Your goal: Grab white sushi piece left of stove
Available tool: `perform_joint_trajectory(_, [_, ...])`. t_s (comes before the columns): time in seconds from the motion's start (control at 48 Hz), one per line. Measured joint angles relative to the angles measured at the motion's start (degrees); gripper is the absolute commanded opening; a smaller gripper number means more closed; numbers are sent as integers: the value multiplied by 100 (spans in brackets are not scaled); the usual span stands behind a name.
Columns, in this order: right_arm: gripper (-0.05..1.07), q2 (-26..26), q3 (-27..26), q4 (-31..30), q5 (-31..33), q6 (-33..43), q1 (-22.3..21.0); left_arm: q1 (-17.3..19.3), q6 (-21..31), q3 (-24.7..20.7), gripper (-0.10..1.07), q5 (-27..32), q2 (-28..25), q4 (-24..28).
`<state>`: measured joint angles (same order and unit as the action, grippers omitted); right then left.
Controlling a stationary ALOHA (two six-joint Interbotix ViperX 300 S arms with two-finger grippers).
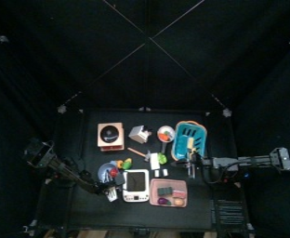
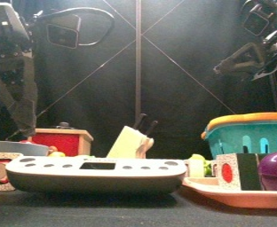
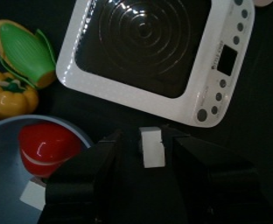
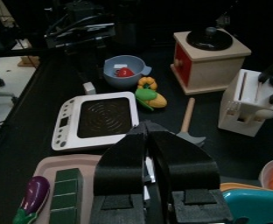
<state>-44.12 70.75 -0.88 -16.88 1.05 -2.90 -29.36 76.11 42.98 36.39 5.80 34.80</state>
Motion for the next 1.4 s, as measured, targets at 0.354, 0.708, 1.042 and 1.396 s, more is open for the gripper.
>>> perform_joint_trajectory(0.354, [1,79,9,9,9,0,0,-26,-18,-35,79,0,-334,-316])
perform_joint_trajectory(0.708, [1,123,9,9,9,0,0,-44,-35,-88,79,-193,-510,-448])
perform_joint_trajectory(1.042, [1,114,9,9,9,0,0,-44,-26,-88,80,-167,-492,-466])
perform_joint_trajectory(1.396, [1,123,9,0,9,0,0,-255,-387,-88,100,97,-501,-457])
